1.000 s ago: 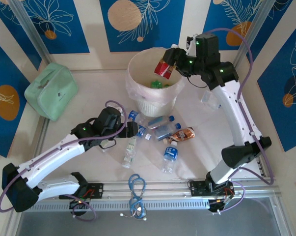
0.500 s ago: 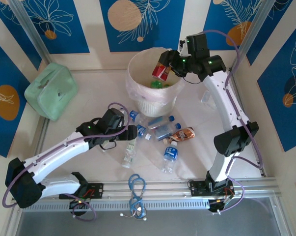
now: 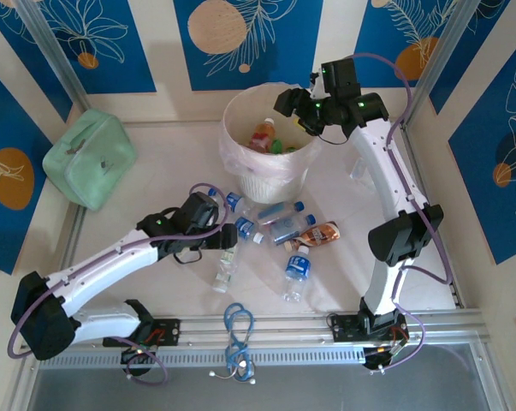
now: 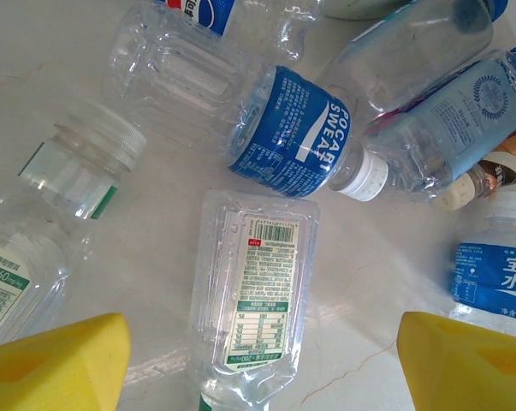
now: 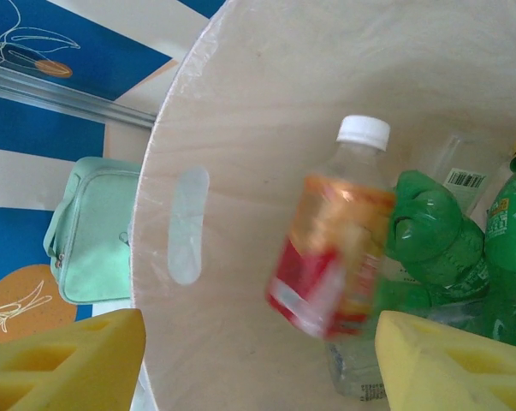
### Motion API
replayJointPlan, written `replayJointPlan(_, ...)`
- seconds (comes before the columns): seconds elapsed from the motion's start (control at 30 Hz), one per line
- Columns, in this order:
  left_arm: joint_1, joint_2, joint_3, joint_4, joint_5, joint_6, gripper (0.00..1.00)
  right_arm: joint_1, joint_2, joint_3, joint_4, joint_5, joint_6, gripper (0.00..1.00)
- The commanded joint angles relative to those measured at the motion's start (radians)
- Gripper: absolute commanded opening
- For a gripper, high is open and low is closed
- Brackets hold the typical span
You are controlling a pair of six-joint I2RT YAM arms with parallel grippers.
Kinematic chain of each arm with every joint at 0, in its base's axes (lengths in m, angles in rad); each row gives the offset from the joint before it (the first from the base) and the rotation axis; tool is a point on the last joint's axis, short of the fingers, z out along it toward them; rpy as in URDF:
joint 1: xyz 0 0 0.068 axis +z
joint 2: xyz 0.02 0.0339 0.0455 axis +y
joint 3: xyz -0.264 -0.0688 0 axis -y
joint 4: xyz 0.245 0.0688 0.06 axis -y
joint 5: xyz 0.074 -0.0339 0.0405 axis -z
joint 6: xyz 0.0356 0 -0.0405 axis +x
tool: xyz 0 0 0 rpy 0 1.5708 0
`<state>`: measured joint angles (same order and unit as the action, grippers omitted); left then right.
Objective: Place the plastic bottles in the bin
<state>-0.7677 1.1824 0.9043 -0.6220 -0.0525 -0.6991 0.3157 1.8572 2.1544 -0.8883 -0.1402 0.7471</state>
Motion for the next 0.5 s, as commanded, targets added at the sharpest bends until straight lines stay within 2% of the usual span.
replayJointPlan(0.0,0.01,0.019,-0.017,-0.018,0.022,0.012,0.82,-0.004,0.004,0.036,-0.026,-0.035,-0.018,0.73)
replayJointPlan(0.3,0.01,0.112,-0.025,0.009,0.081,0.034,0.83,0.052,-0.115,0.026,-0.043,0.022,-0.054,0.78)
replayJointPlan(0.47,0.007,0.161,-0.031,0.031,0.098,0.044,0.83,0.105,-0.253,-0.081,-0.03,0.068,-0.069,0.8)
